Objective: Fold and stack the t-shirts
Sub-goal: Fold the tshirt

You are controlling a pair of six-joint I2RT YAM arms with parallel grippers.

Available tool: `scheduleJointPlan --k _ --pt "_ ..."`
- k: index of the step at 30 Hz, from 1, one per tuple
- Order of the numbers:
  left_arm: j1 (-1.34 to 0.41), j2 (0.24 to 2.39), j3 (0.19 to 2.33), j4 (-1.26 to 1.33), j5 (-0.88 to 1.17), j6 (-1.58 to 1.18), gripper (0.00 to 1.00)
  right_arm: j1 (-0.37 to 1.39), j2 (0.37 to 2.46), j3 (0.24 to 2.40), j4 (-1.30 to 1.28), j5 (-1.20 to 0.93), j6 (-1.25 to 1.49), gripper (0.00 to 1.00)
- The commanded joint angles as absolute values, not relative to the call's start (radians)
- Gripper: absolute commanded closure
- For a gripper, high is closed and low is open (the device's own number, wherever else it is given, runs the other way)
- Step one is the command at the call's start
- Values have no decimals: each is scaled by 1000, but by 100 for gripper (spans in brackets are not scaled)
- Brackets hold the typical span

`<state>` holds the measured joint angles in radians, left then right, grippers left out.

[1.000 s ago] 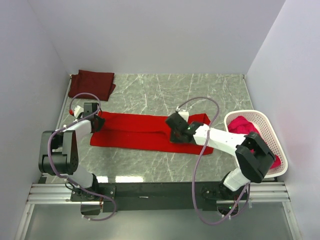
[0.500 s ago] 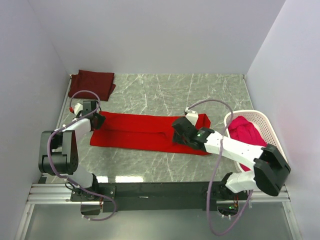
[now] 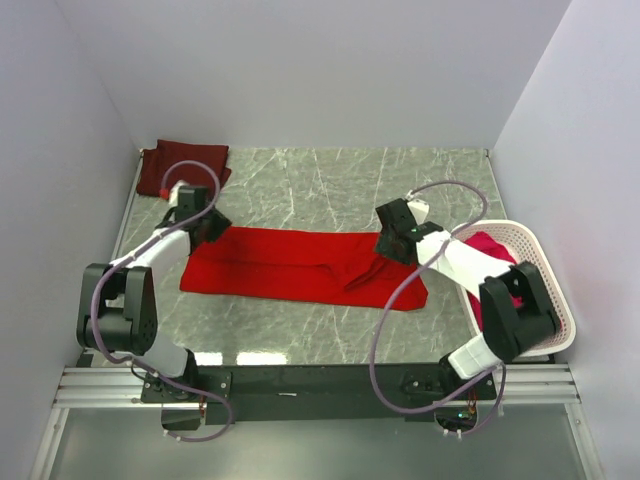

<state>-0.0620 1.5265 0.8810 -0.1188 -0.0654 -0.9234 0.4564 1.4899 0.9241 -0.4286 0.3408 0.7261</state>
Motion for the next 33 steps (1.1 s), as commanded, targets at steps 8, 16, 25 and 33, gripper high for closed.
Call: scheduleJointPlan --k 8,16,25,33 --pt "-294 1604 1005 -91 71 -864 64 442 1602 1006 -377 295 712 64" --pt "-471 1752 1161 -132 179 -789 63 451 1485 910 -396 293 729 100" --pt "-595 1894 1328 -228 239 -701 63 587 1220 735 -449 296 856 100" --pt "-634 1948 1367 -258 268 -672 63 703 1157 622 -471 327 965 100"
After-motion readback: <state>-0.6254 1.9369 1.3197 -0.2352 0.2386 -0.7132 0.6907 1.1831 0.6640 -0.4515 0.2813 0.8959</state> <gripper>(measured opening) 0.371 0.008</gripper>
